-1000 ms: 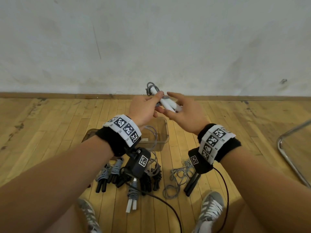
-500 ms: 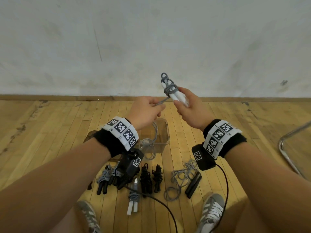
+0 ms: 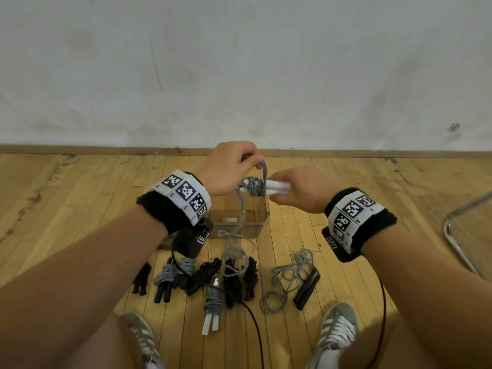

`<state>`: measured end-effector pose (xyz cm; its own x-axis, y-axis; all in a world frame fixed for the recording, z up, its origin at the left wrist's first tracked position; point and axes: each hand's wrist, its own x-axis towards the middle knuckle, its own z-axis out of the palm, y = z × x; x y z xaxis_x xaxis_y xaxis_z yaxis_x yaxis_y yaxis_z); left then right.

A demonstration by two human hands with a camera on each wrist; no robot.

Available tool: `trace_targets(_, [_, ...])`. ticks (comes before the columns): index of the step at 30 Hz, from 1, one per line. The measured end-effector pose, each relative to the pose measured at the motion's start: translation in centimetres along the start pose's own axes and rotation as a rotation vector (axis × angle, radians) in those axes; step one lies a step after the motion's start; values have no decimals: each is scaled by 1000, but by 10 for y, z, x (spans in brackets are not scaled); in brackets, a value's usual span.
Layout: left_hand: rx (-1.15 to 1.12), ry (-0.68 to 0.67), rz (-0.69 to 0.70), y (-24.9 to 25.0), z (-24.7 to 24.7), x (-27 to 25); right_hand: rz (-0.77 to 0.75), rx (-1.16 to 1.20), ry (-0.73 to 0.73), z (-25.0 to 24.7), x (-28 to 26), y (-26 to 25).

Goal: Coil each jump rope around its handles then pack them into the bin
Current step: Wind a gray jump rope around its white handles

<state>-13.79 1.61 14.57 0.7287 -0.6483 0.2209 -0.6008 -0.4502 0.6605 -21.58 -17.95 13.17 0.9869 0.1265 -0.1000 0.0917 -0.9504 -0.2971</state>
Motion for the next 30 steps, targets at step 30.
trace_targets(30, [-391, 246, -220, 16, 25, -6, 115, 434, 590, 3, 8, -5])
